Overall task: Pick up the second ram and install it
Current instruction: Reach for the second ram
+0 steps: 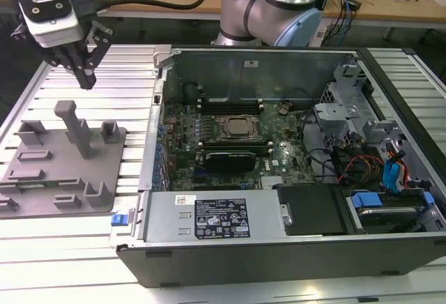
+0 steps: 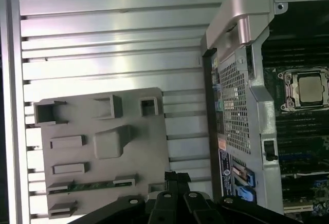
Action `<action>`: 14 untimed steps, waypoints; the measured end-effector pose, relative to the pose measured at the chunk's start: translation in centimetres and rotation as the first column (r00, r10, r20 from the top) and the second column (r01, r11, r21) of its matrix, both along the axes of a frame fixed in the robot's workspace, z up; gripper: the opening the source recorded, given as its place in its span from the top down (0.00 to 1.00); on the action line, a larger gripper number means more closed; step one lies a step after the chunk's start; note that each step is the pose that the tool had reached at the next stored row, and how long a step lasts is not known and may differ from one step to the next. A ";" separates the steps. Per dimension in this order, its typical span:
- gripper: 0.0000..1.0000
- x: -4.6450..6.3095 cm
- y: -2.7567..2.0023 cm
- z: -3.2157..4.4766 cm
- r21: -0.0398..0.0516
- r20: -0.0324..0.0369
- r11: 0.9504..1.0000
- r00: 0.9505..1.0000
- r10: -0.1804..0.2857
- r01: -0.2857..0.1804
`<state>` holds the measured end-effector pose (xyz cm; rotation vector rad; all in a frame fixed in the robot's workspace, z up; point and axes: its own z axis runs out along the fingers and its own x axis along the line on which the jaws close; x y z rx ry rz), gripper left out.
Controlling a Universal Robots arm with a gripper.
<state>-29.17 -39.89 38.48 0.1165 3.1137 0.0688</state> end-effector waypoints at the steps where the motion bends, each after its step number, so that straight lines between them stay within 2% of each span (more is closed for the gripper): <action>1: 0.92 -0.5 0.00 -0.04 0.000 0.000 1.000 1.000 0.000 0.000; 4: 0.92 -2.1 0.00 -0.12 0.000 0.000 1.000 1.000 0.000 0.000; 11: 0.92 -4.1 0.00 -0.25 0.000 0.000 1.000 1.000 0.000 0.000; 14: 0.92 -5.6 0.00 -0.48 0.000 0.000 1.000 1.000 0.000 0.000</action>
